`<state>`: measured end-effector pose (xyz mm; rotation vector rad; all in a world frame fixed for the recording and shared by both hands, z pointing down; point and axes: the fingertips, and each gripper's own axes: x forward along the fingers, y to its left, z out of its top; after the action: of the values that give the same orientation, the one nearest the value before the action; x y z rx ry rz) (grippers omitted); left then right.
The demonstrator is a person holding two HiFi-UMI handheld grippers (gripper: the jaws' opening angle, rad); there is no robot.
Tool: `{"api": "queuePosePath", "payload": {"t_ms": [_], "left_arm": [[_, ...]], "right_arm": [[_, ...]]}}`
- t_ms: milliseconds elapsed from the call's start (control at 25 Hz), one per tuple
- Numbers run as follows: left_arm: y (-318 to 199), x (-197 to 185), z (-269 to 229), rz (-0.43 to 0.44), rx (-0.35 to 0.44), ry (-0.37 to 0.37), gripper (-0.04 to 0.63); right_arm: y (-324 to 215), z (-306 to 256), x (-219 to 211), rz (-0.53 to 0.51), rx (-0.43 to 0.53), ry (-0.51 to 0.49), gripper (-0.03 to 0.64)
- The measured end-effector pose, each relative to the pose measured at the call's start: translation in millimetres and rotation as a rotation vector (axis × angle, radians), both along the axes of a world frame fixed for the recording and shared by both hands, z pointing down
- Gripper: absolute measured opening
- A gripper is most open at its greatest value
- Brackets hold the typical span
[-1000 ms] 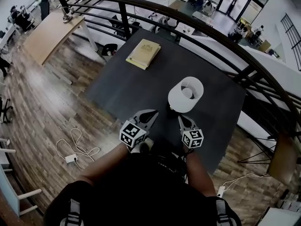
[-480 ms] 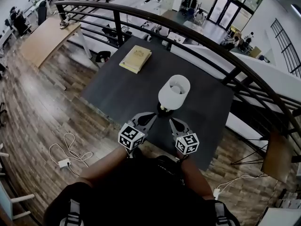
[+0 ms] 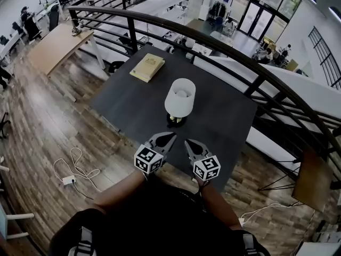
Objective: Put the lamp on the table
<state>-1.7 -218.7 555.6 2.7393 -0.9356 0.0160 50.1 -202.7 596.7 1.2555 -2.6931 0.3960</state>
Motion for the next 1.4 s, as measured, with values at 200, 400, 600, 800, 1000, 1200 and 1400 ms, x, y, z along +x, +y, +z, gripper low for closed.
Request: {"api": "queuePosePath", "payload": {"t_ms": [200,400,600,800,1000,1200,1400], "left_arm": [[41.4,32.9,-3.1,-0.016,0.006,0.014,0.009],[76.2,47.1,-10.1,-0.043,0.02,0.016,0.009],[108.0,48.4,-10.4,-0.064,0.029,-0.002,0.009],[130.4,36.0,-9.6,-0.092,0.021,0.013,0.009],[146.8,17.0,-8.2,-0.096,0.029,0.015,0.009],[175.9,-10.4,-12.4,-0.076,0.038,0.03,0.009],[223.4,-55.7,-7.4,-0.052,0.034,0.007,0.009]], "right_arm": [[40.3,-8.8,28.1,-0.026,0.007,0.0,0.015],[71.3,-15.5,40.6,-0.061,0.015,-0.005,0.015],[97.2,-16.0,40.4,-0.087,0.007,-0.027,0.015],[118.0,-14.6,30.5,-0.099,0.011,-0.04,0.015],[137.7,-15.3,13.1,-0.086,0.017,-0.035,0.015],[169.7,-25.9,-15.3,-0.058,0.052,-0.026,0.015],[214.8,-24.2,-62.9,-0.038,0.06,-0.029,0.015]]}}
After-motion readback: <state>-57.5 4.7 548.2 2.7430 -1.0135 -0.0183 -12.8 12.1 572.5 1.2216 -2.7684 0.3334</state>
